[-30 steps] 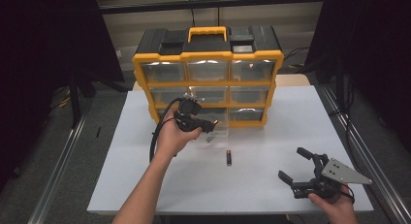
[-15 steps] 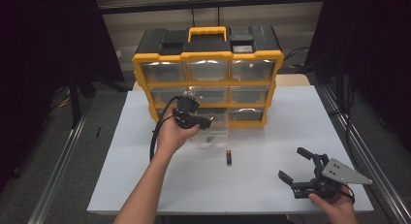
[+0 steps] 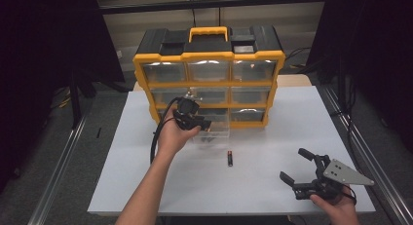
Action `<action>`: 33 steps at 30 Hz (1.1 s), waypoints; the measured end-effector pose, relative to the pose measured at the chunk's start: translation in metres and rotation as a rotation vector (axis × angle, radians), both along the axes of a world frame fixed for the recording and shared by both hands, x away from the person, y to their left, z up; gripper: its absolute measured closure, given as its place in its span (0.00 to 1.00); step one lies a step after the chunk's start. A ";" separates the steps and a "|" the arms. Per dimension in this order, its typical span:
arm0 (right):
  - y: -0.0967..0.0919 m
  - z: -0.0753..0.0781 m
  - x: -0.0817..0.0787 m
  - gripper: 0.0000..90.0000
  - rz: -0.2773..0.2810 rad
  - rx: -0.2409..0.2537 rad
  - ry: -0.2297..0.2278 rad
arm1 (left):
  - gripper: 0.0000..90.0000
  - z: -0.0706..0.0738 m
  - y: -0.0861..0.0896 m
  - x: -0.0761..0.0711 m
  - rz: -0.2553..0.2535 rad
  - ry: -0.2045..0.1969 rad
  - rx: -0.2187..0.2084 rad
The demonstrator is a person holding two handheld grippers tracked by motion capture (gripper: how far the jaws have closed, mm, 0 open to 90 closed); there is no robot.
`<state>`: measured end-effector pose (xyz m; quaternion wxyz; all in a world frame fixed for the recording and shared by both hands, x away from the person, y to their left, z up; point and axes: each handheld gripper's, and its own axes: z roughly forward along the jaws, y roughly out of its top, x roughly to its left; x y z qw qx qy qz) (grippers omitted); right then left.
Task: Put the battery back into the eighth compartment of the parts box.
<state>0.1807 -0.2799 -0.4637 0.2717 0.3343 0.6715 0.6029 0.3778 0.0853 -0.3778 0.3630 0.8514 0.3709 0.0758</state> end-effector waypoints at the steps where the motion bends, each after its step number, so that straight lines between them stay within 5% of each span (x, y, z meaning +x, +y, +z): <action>1: 0.000 0.000 0.000 0.01 -0.001 0.000 0.000 | 0.68 0.000 0.000 0.000 -0.001 -0.002 -0.002; 14: 0.001 0.000 0.000 0.01 -0.002 -0.001 0.001 | 0.39 0.007 -0.003 -0.014 -0.066 -0.003 -0.064; 33: 0.001 0.000 0.000 0.01 -0.001 -0.002 -0.002 | 0.25 0.009 -0.019 -0.039 -0.195 0.000 -0.097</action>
